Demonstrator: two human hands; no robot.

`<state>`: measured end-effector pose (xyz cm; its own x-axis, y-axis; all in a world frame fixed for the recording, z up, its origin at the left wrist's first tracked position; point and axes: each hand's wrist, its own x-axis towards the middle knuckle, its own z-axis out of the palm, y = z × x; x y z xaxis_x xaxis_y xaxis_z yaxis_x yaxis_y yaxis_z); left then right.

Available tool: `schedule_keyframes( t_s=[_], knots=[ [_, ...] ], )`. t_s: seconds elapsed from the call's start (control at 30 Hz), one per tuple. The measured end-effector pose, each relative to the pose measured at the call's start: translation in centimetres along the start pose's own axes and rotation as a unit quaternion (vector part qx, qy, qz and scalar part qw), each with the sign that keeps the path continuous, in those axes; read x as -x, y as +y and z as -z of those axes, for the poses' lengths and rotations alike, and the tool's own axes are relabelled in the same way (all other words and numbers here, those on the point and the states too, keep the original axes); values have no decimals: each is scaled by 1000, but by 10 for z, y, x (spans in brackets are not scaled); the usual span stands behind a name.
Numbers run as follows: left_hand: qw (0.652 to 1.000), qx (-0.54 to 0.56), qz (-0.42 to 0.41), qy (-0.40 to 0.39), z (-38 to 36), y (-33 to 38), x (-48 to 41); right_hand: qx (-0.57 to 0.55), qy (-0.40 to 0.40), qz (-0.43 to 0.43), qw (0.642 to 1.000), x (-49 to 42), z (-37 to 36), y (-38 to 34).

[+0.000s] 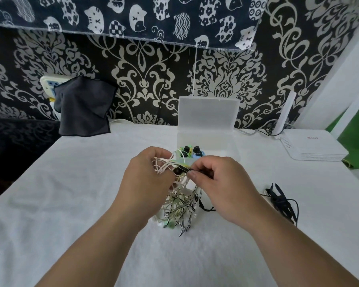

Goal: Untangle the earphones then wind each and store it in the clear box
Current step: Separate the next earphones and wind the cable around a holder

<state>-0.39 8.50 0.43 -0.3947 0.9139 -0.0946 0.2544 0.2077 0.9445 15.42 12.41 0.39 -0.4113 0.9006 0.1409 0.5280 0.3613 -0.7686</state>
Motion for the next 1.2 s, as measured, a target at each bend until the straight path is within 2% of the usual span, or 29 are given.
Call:
schedule_keyframes(
  t_s=[0.1,0.2,0.3,0.4,0.47,0.53,0.6,0.7,0.8,0.87,0.93,1.03,1.1,1.17,1.2],
  knots=[
    [986,135,90,-46,3,-2,-5,-25,-2,1,1000,1,1,-3],
    [971,189,125,-84,5,0,-6,-102,4,-42,994,0,2,-2],
    [966,201,129,-97,5,0,-5,-137,-18,-89,986,0,0,-1],
    [971,191,118,-77,4,-2,-5,-234,-76,-146,958,1,1,-3],
    [979,170,102,-48,4,-3,-7,-270,-83,-143,948,2,7,-6],
    [990,119,77,2,6,-5,-10,-281,-62,-124,950,1,16,-8],
    [997,12,34,72,9,-8,-13,-284,-32,-114,951,0,27,-12],
    [988,-97,-5,124,19,-10,-19,-283,-7,-94,955,0,45,-19],
    [979,-159,10,127,28,-14,-24,-231,1,-55,971,3,59,-24],
    [967,-230,17,111,33,-21,-29,-134,8,-24,991,6,67,-26],
    [955,-284,37,76,35,-24,-29,-55,13,-14,998,9,70,-27],
    [945,-318,74,18,37,-16,-25,-16,12,-24,1000,10,72,-22],
    [919,-391,48,17,38,-5,-20,3,6,-41,999,10,72,-15],
    [888,-459,-13,21,35,8,-12,8,-3,-61,998,11,72,-9],
    [889,-454,-58,9,32,15,-7,4,-8,-64,998,11,72,-7]
  ],
)
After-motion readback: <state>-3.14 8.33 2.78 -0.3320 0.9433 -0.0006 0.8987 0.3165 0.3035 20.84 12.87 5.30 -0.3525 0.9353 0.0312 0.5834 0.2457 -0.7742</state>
